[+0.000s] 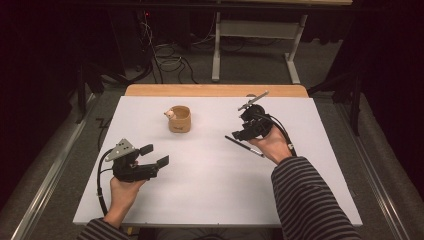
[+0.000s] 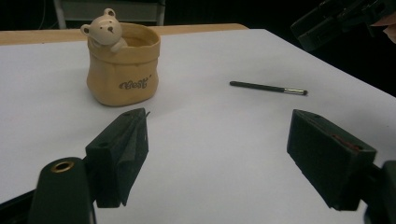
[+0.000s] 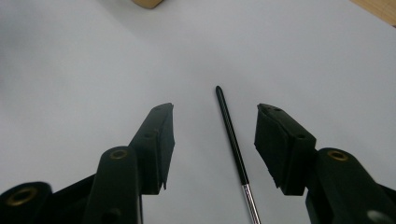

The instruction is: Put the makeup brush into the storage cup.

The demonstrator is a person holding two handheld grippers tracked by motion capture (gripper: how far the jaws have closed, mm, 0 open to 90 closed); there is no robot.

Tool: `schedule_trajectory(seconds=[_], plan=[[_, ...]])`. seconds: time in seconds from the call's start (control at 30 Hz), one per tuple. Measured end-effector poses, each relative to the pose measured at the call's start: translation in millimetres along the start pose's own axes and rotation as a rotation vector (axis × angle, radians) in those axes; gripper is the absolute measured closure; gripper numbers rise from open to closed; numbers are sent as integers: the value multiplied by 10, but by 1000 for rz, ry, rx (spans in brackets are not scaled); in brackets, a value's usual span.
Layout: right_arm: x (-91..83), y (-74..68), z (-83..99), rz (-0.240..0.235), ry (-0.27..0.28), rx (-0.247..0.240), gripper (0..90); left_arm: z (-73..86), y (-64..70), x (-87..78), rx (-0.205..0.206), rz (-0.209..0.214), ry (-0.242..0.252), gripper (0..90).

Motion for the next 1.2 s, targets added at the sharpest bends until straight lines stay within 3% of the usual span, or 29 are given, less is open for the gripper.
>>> schedule_trajectory(seconds=[0.27,0.5,0.53,0.6,0.9,1.0,1.2], plan=[[26,0,-14,-3,-93,-31,521,0,-1,2,-2,4,0,213],[48,41,-4,-1,-141,-24,556,-1,6,8,-5,8,0,213],[50,33,4,-3,-157,-9,558,0,8,9,-4,8,-1,213],[71,47,13,-6,-176,-32,564,0,8,8,-4,8,0,213],[183,47,95,-22,-279,-34,605,2,5,10,-4,8,-3,214],[234,54,135,-26,-321,-63,627,3,8,10,-2,7,-4,215],[273,68,178,-24,-357,-54,654,5,6,11,-2,7,-6,215]])
Point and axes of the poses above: each handheld gripper's, and its own axes: x roughly forward along the jaws, z roughly out of its underside, y roughly to its right, the point moved 6 cm from there along x, roughly forward along the jaws, and after that the axes turned 1 degree about -z, right-handed, at the moved point
